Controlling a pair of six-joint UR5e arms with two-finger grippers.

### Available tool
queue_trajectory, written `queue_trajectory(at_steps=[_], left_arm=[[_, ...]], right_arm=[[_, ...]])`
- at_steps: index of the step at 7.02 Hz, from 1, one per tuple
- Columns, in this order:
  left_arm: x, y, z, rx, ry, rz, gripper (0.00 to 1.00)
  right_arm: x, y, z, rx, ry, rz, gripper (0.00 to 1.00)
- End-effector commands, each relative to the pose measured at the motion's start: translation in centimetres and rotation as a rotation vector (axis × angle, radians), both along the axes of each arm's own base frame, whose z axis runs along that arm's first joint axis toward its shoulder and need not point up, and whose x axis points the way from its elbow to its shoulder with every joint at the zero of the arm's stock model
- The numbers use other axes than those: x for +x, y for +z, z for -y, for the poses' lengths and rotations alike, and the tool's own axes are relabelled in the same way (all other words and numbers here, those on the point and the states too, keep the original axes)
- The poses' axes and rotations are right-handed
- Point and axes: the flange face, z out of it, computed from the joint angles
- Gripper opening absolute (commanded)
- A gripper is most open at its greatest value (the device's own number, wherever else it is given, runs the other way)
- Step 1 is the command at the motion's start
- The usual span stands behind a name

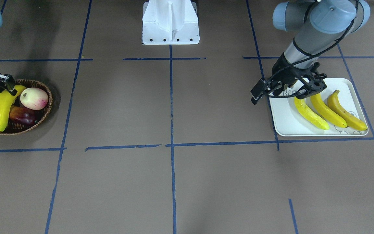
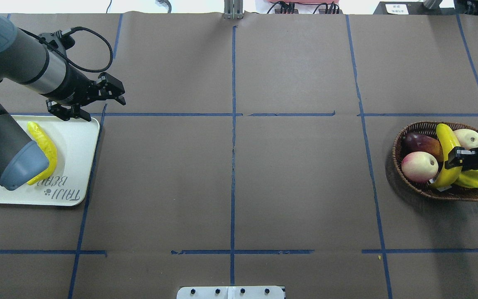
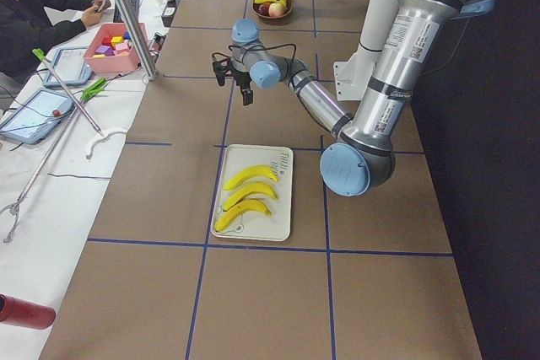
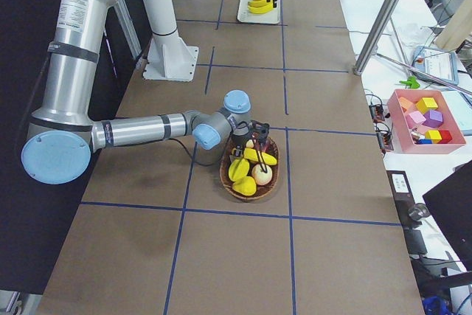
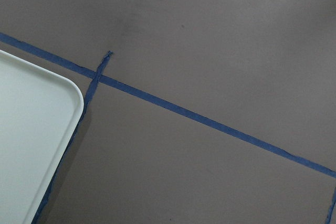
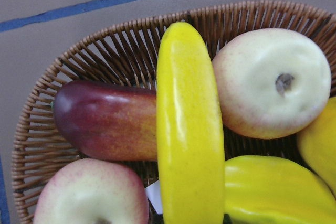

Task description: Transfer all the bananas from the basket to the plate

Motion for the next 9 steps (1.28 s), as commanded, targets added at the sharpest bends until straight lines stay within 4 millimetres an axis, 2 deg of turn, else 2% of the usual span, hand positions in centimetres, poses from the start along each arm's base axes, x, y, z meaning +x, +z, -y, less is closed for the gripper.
queue_trajectory(at_steps=[1,2,4,5,6,7,8,9], left_arm=[[-0.1,0.1,-0.2,0.0,0.0,0.0,1.0],[-0.2,0.2,-0.2,0.0,-0.001,0.001,1.0],[-0.2,0.2,-0.2,-0.001,-0.001,0.002,1.0],[-0.2,0.3,-0.2,-0.002,-0.001,0.003,1.0],[-0.1,0.0,-0.2,0.001,0.001,-0.001,1.0],[0.2,-0.2,-0.2,0.004,0.006,-0.004,1.0],[0.4,-0.2,-0.3,0.006,0.01,-0.008,1.0],[0.5,-0.2,-0.2,0.009,0.011,-0.01,1.0]], right_arm=[[4.4,-2.4,0.7,0.042,0.055,0.048,0.0],[7.9,-3.8,-0.2,0.069,0.043,0.096,0.0],[12.9,-8.3,-0.5,0.188,-0.054,0.011,0.0],[14.8,-11.5,0.8,0.241,-0.113,-0.034,0.0],[14.6,-16.6,4.5,0.279,-0.11,-0.028,0.0],[10.3,-21.4,7.0,0.312,-0.173,0.01,0.0],[5.0,-25.0,8.6,0.291,-0.208,0.08,0.0],[-1.4,-30.0,10.3,0.293,-0.246,0.13,0.0]])
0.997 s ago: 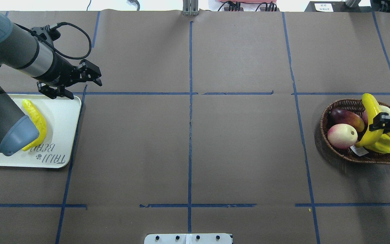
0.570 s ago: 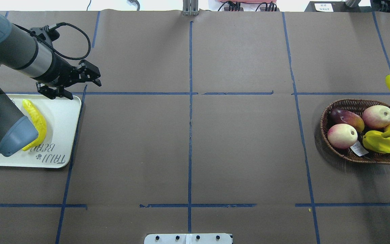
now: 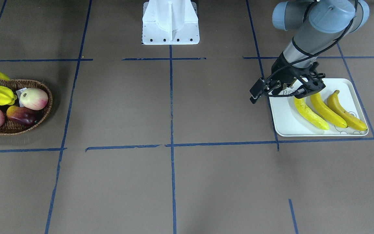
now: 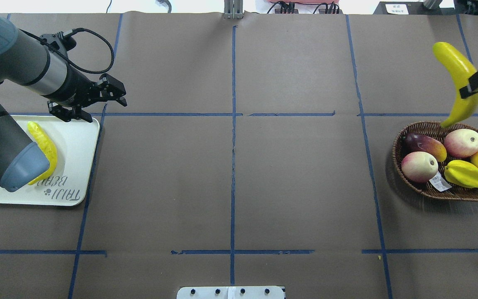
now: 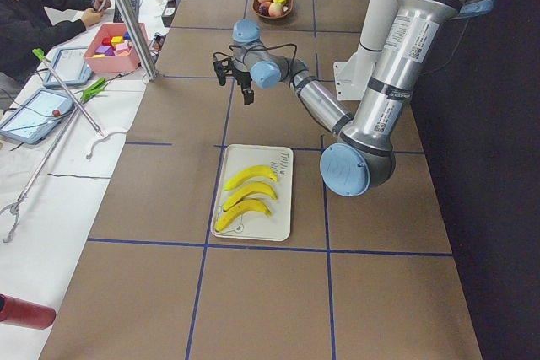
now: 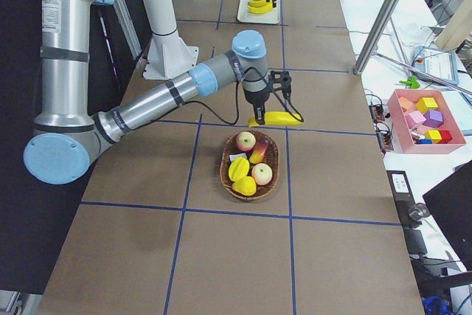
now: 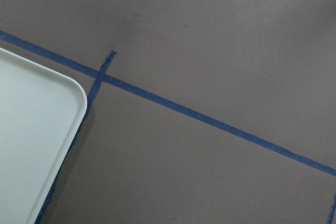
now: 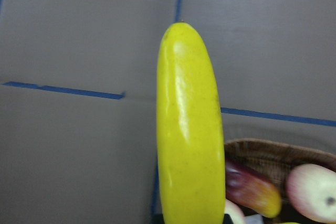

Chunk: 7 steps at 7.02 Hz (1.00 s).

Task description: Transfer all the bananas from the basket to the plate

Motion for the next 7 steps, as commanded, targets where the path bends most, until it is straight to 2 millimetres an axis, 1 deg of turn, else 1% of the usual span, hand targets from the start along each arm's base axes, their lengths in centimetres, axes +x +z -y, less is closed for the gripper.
queue_trajectory(at_steps=[1,2,3,4,5,6,7], left_arm=[[0.4,-0.7,0.0,0.011,0.005,-0.013,1.0],[1.0,-1.6,-0.3,0.022,0.016,-0.025,1.0],[2.9,-2.5,-1.6,0.051,0.052,-0.057,1.0],[3.0,-3.9,-2.1,0.046,0.006,-0.155,0.99],[3.4,-4.6,-2.6,0.039,-0.023,-0.251,0.99],[4.0,-5.6,-3.6,0.019,-0.035,-0.331,0.99],[4.5,-7.5,-4.8,0.002,-0.045,-0.441,0.99]], right_arm=[[-11.9,-9.4,2.2,0.017,-0.118,0.087,0.0],[-15.7,-10.6,1.2,0.069,-0.159,0.148,0.01],[-19.8,-11.1,0.1,0.065,-0.14,0.26,0.01],[-23.6,-12.1,-2.5,0.045,-0.082,0.375,0.01],[-27.1,-13.0,-5.4,0.045,-0.024,0.438,0.01],[-29.7,-13.4,-7.6,0.042,0.013,0.467,0.01],[-31.2,-13.8,-9.2,0.055,0.024,0.493,0.01]])
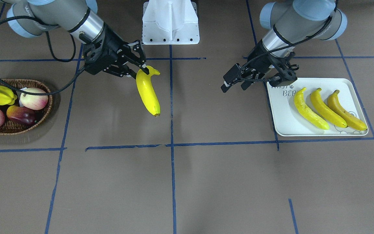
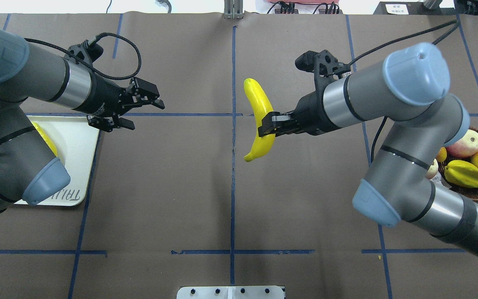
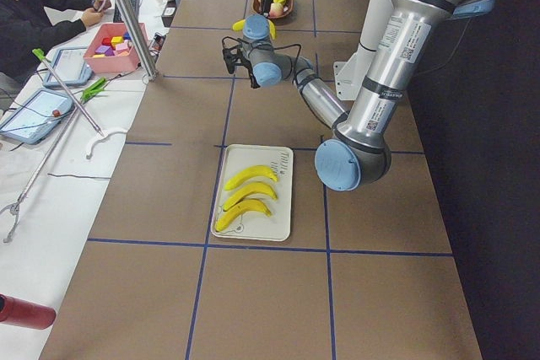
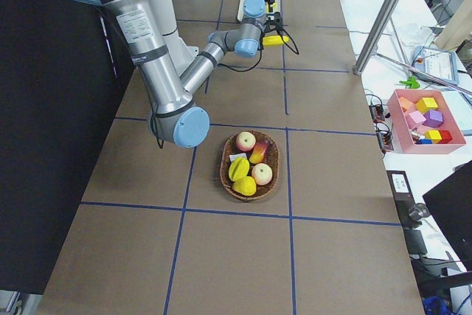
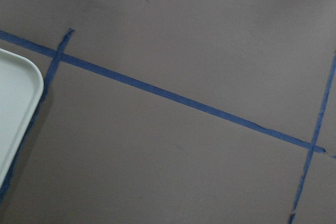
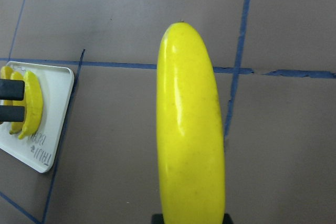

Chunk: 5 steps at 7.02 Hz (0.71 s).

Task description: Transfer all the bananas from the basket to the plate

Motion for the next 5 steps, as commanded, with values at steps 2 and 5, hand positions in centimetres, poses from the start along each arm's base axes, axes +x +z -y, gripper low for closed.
queue_trajectory(at_steps=[2,5], left_arm=[[1.8,-7.1,-1.0,-0.074,-0.031,-0.218,0.99],[8.3,-9.9,-0.3,-0.08,-0.077,-0.221,0.99]], right_arm=[[-4.1,-1.6,-4.1,-0.003,0.068,0.071,0.01],[-4.2,-2.6,-4.5,0.007,0.073,0.089,0.01]])
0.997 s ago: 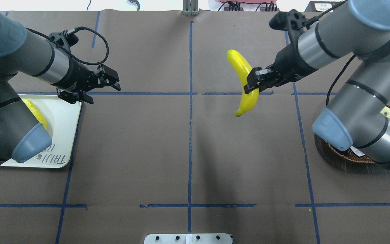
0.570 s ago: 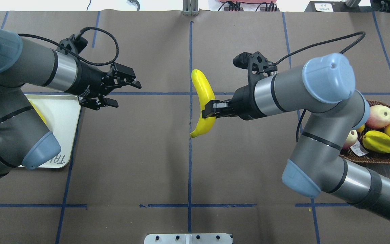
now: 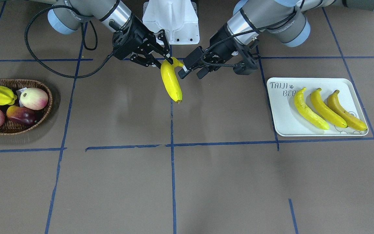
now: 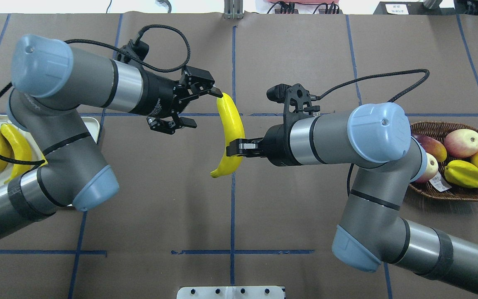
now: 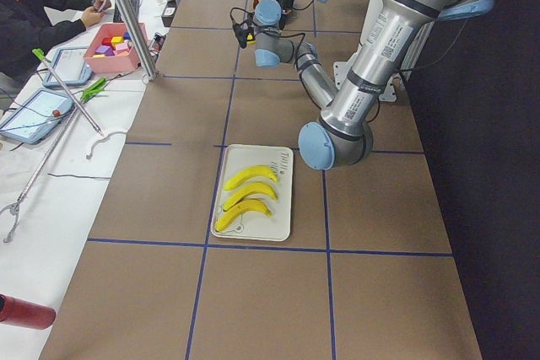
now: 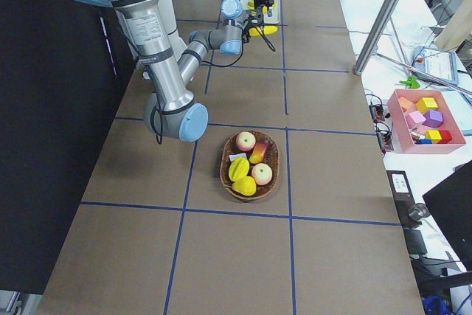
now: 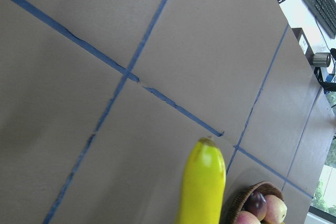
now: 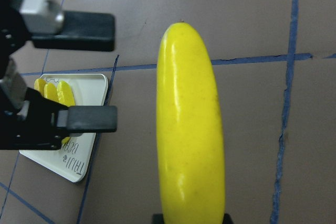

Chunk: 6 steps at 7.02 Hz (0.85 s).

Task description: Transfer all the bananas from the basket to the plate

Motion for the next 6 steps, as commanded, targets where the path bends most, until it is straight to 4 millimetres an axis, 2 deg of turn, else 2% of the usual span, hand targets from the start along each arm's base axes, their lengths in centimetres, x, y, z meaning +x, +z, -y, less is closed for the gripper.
queue_trajectory(at_steps=[1,3,4,5,6], left_arm=[[2.8,-1.2,1.4,-0.01,-0.012,0.009,0.99],[3.8,-1.4,1.6,-0.014,-0.006,0.014,0.96],[4.1,-1.3,1.5,-0.015,-0.001,0.016,0.81],[4.2,-1.3,1.4,-0.011,0.002,0.017,0.18],[4.2,-1.1,1.4,-0.007,0.004,0.021,0.0]], right_arm=[[0.1,-0.4,-0.2,0.004,0.002,0.009,0.01],[0.3,-0.6,-0.3,0.007,0.002,0.014,0.01],[0.5,-0.8,-0.4,0.009,0.003,0.018,0.01],[0.5,-0.7,-0.4,0.008,0.003,0.017,0.01],[0.6,-0.7,-0.3,0.008,0.005,0.017,0.01]])
